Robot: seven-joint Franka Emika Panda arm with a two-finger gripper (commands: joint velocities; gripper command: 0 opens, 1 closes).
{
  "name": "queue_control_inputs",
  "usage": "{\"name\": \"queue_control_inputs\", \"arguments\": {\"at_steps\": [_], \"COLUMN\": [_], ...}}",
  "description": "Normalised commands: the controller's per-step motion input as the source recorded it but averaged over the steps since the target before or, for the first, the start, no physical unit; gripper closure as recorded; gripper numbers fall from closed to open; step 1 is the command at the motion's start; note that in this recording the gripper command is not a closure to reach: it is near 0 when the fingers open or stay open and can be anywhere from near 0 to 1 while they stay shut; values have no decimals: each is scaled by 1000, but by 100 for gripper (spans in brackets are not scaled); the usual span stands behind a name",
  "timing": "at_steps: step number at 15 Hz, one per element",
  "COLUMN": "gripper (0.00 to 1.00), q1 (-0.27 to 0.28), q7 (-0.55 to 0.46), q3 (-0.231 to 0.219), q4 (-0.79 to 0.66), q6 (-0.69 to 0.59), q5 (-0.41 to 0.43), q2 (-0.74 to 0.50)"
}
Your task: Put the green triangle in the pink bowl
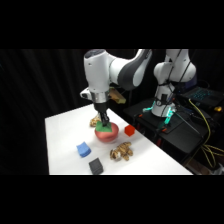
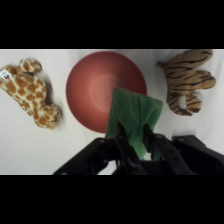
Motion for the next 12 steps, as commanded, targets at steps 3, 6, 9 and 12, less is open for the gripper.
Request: {"name": "queue_control_inputs", "arguments": {"at_steps": [3,6,9,12], "gripper": [88,86,86,0], "q1": [-84,-47,-11,-17], "q7": [200,176,149,82], "q3": [-48,-20,6,16], "q4": [-356,-256,-171,-141], "q6": [168,116,72,31], "q5": [-48,-24,-15,40], "q2": [-261,-235,-215,-223]}}
